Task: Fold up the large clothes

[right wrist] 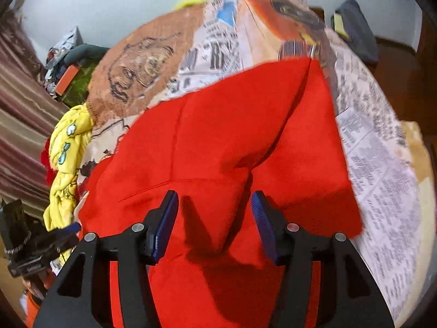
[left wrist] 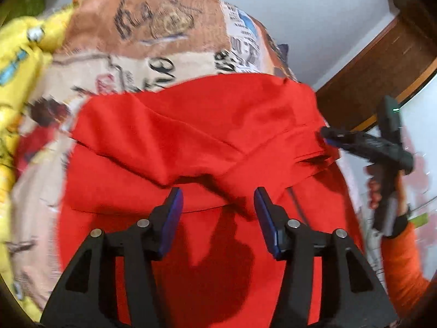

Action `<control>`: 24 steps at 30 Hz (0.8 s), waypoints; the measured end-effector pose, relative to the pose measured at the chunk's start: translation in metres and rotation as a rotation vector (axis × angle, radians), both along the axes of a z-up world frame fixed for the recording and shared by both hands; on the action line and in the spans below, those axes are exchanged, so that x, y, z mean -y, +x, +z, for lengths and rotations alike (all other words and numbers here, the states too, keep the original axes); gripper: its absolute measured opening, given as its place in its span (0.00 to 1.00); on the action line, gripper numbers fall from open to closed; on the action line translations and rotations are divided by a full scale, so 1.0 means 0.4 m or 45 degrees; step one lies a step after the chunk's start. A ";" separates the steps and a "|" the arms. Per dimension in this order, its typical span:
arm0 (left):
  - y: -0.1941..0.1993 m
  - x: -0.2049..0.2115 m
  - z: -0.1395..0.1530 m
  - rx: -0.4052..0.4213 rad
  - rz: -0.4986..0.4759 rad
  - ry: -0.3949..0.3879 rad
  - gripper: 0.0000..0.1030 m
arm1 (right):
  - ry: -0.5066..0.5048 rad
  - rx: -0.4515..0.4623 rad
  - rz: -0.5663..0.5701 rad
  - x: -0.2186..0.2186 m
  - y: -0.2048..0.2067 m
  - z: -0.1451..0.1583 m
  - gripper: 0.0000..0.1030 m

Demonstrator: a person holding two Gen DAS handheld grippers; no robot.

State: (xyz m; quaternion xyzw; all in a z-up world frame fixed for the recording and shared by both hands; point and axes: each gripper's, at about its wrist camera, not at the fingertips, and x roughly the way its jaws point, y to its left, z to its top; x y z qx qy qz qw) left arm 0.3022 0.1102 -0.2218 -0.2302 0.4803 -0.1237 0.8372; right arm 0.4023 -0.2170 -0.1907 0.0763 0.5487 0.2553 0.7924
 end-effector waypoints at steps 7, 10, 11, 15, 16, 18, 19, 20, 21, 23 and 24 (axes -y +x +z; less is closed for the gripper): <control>0.068 0.058 -0.057 -0.057 -0.044 -0.099 0.49 | -0.001 0.028 0.064 -0.036 -0.003 -0.024 0.35; 0.073 0.078 -0.043 -0.029 -0.037 -0.012 0.24 | -0.007 0.080 0.123 -0.042 -0.016 0.002 0.18; 0.072 0.081 -0.038 -0.022 -0.045 0.007 0.18 | 0.003 0.107 0.136 -0.039 -0.029 0.024 0.17; 0.047 0.101 0.040 0.087 -0.055 0.146 0.07 | 0.053 0.188 0.179 -0.029 -0.076 0.111 0.15; 0.036 0.103 0.071 0.128 -0.055 0.174 0.06 | 0.059 0.215 0.179 -0.030 -0.092 0.133 0.15; 0.013 0.098 0.122 0.198 -0.054 0.204 0.06 | 0.066 0.257 0.197 -0.027 -0.125 0.177 0.14; 0.000 0.093 0.147 0.226 -0.053 0.222 0.06 | 0.063 0.270 0.200 -0.026 -0.138 0.190 0.14; -0.002 0.091 0.157 0.238 -0.052 0.230 0.06 | 0.054 0.276 0.202 -0.024 -0.152 0.198 0.14; -0.010 0.084 0.171 0.247 -0.050 0.234 0.06 | 0.050 0.269 0.206 -0.030 -0.157 0.196 0.14; -0.015 0.063 0.175 0.225 -0.034 0.227 0.06 | 0.054 0.233 0.203 -0.030 -0.166 0.180 0.14; -0.017 0.053 0.165 0.196 -0.033 0.208 0.06 | 0.053 0.207 0.200 -0.033 -0.169 0.164 0.14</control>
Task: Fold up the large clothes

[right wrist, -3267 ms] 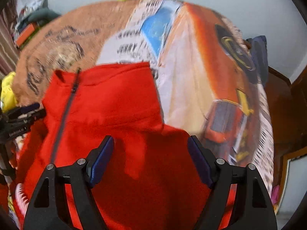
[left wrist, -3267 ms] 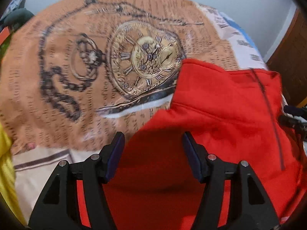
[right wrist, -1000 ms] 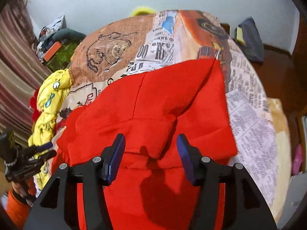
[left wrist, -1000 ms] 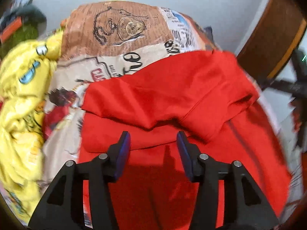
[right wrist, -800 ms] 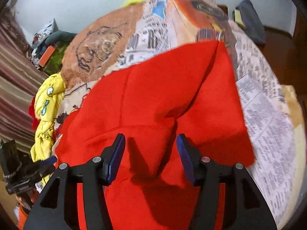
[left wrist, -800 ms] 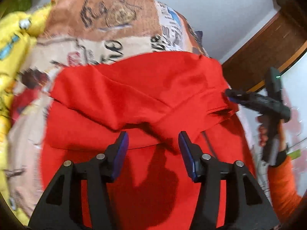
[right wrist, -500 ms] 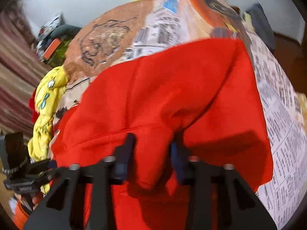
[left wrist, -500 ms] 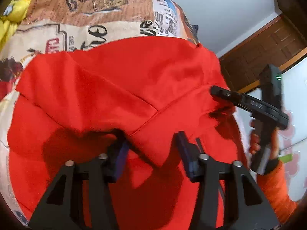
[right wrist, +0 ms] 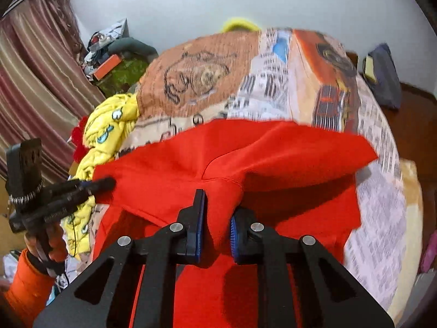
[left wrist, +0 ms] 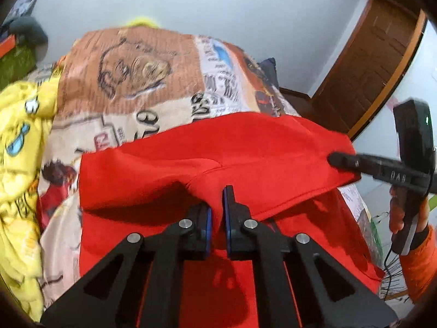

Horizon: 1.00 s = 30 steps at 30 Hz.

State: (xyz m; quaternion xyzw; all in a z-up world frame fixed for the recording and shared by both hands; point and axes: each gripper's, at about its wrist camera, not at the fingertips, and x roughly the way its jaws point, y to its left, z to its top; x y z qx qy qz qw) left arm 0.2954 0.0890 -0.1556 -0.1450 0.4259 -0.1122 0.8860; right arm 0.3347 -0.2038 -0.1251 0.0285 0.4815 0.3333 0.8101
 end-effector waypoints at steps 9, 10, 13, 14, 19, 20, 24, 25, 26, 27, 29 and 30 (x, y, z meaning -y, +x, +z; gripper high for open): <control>-0.013 0.014 -0.193 -0.259 0.026 0.119 0.08 | -0.177 -0.060 -0.055 -0.014 -0.042 -0.133 0.15; -0.022 0.015 -0.203 -0.262 0.037 0.125 0.08 | -0.224 -0.040 -0.063 -0.014 -0.047 -0.139 0.15; -0.050 0.006 -0.200 -0.239 0.059 0.106 0.17 | -0.328 -0.017 -0.068 0.002 -0.052 -0.149 0.16; -0.059 0.002 -0.197 -0.241 0.062 0.113 0.21 | -0.356 -0.018 -0.072 0.013 -0.053 -0.150 0.19; -0.105 -0.027 -0.167 -0.222 0.068 0.274 0.31 | -0.370 0.000 -0.093 0.066 -0.057 -0.115 0.21; -0.107 -0.036 -0.161 -0.213 0.077 0.289 0.31 | -0.356 0.017 -0.095 0.074 -0.057 -0.101 0.21; -0.095 -0.088 -0.120 -0.163 0.140 0.315 0.34 | -0.267 0.092 -0.124 0.080 -0.044 -0.040 0.35; -0.088 -0.098 -0.111 -0.152 0.155 0.310 0.37 | -0.237 0.114 -0.131 0.075 -0.040 -0.026 0.38; -0.077 -0.110 -0.101 -0.139 0.175 0.297 0.39 | -0.210 0.132 -0.136 0.067 -0.035 -0.015 0.42; -0.063 -0.119 -0.092 -0.127 0.195 0.278 0.40 | -0.194 0.150 -0.134 0.054 -0.030 -0.006 0.43; -0.034 -0.125 -0.083 -0.110 0.210 0.235 0.43 | -0.185 0.168 -0.112 0.023 -0.015 -0.003 0.45; -0.016 -0.120 -0.082 -0.104 0.207 0.221 0.45 | -0.193 0.167 -0.100 -0.002 -0.005 -0.008 0.47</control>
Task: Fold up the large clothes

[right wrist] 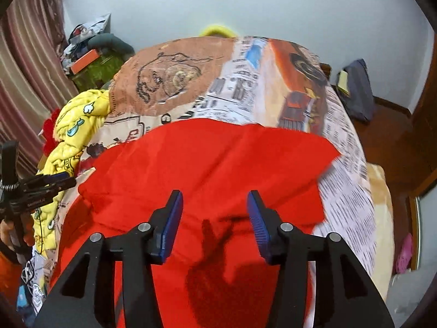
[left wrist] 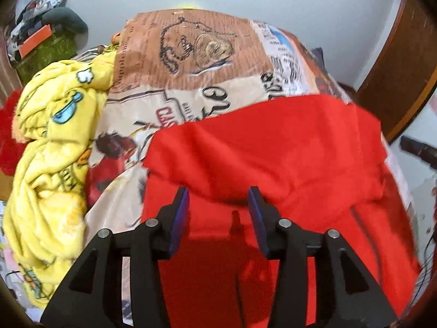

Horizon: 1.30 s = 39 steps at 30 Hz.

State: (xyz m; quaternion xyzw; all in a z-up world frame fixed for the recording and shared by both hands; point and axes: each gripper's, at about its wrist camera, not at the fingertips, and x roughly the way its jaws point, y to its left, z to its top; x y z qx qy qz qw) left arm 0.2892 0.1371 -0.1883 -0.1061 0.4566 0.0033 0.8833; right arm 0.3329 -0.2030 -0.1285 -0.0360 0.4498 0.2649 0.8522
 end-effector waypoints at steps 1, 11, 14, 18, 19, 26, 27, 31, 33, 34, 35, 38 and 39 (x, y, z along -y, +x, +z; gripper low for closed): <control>0.014 0.010 0.000 0.004 -0.005 0.005 0.47 | -0.014 -0.004 0.009 -0.016 0.008 -0.009 0.48; 0.081 0.034 -0.142 -0.110 0.038 0.103 0.85 | -0.276 -0.109 -0.003 -0.029 0.071 -0.184 0.62; 0.067 0.001 -0.152 -0.121 0.085 0.018 0.90 | -0.259 -0.105 -0.084 0.033 0.060 -0.179 0.71; 0.042 -0.014 -0.144 -0.142 0.108 0.053 0.90 | -0.239 -0.180 -0.130 0.093 0.035 -0.178 0.71; 0.033 -0.017 -0.142 -0.154 0.114 0.091 0.90 | -0.265 -0.196 -0.143 0.104 0.030 -0.178 0.71; -0.051 -0.054 -0.130 -0.223 0.123 0.186 0.90 | -0.331 -0.166 -0.162 0.152 -0.056 -0.136 0.71; -0.065 -0.058 -0.119 -0.212 0.126 0.196 0.90 | -0.322 -0.160 -0.167 0.160 -0.067 -0.122 0.71; -0.119 -0.078 -0.061 -0.157 0.143 0.177 0.90 | -0.269 -0.126 -0.188 0.172 -0.106 -0.070 0.71; -0.145 -0.087 -0.033 -0.128 0.152 0.157 0.90 | -0.245 -0.106 -0.193 0.180 -0.124 -0.046 0.71; -0.159 -0.090 -0.019 -0.112 0.156 0.153 0.90 | -0.231 -0.093 -0.196 0.184 -0.136 -0.033 0.71; -0.165 -0.090 -0.010 -0.104 0.157 0.153 0.90 | -0.220 -0.081 -0.198 0.188 -0.146 -0.022 0.71; -0.204 -0.094 0.017 -0.073 0.151 0.123 0.90 | -0.206 -0.057 -0.197 0.194 -0.170 0.000 0.71; -0.217 -0.094 0.021 -0.068 0.146 0.109 0.90 | -0.204 -0.053 -0.195 0.196 -0.176 0.003 0.71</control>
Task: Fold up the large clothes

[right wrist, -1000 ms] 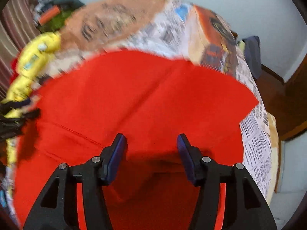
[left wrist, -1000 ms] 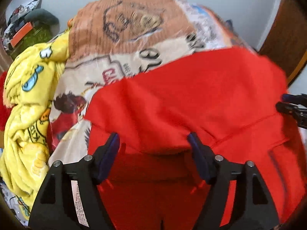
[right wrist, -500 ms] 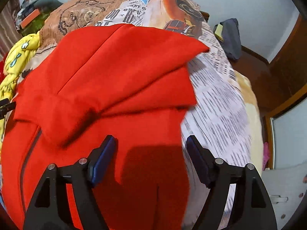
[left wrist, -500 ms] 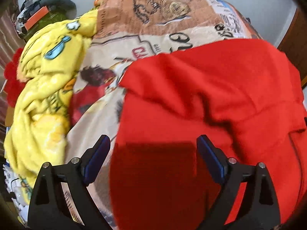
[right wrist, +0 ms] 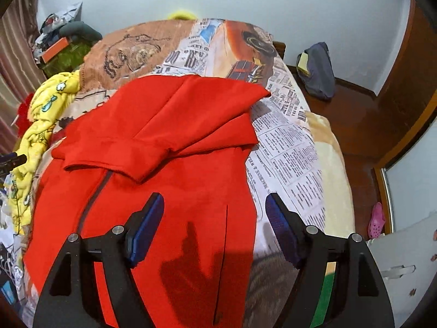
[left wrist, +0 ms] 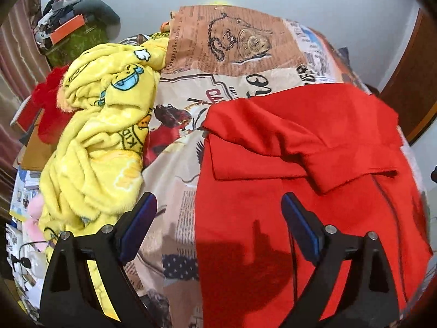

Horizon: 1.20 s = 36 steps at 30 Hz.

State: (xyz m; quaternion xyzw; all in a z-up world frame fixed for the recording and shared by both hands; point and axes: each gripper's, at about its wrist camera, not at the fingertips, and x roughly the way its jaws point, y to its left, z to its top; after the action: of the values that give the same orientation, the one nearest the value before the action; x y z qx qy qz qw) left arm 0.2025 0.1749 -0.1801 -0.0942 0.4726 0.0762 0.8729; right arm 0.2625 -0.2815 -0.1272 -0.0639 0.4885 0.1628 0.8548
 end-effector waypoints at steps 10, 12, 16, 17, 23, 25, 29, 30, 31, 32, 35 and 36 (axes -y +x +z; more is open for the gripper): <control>-0.114 0.016 -0.087 -0.106 -0.059 -0.145 0.90 | 0.021 -0.138 -0.010 0.052 -0.093 -0.066 0.71; -0.136 0.016 -0.125 -0.153 -0.061 -0.192 0.90 | 0.023 -0.180 -0.011 0.062 -0.116 -0.092 0.71; -0.172 0.010 -0.192 -0.234 -0.050 -0.295 0.90 | 0.028 -0.265 -0.029 0.083 -0.145 -0.141 0.71; -0.180 0.007 -0.210 -0.252 -0.041 -0.322 0.90 | 0.045 -0.288 -0.028 0.087 -0.149 -0.153 0.71; -0.207 0.015 -0.295 -0.307 -0.020 -0.557 0.87 | 0.205 -0.302 -0.063 0.116 -0.140 -0.172 0.74; -0.207 0.027 -0.292 -0.277 -0.031 -0.562 0.86 | 0.242 -0.271 -0.052 0.109 -0.139 -0.178 0.74; -0.202 0.043 -0.282 -0.240 -0.067 -0.642 0.60 | 0.286 -0.258 0.010 0.070 -0.138 -0.178 0.50; -0.198 0.048 -0.279 -0.230 -0.090 -0.674 0.44 | 0.298 -0.262 0.019 0.064 -0.136 -0.176 0.40; -0.194 0.052 -0.274 -0.220 -0.096 -0.683 0.34 | 0.304 -0.264 0.028 0.059 -0.135 -0.175 0.32; -0.188 0.054 -0.270 -0.219 -0.100 -0.664 0.27 | 0.318 -0.265 0.048 0.049 -0.133 -0.170 0.16; -0.172 0.070 -0.235 -0.198 -0.123 -0.595 0.10 | 0.351 -0.262 0.080 0.036 -0.131 -0.157 0.14; -0.167 0.075 -0.214 -0.167 -0.127 -0.574 0.09 | 0.349 -0.241 0.087 0.031 -0.132 -0.151 0.14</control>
State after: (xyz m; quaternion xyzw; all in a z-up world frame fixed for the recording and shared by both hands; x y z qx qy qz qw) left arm 0.1356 0.1449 -0.2657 -0.2581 0.5372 -0.0686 0.8000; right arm 0.2096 -0.2940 -0.1874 0.0524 0.5376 0.2621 0.7997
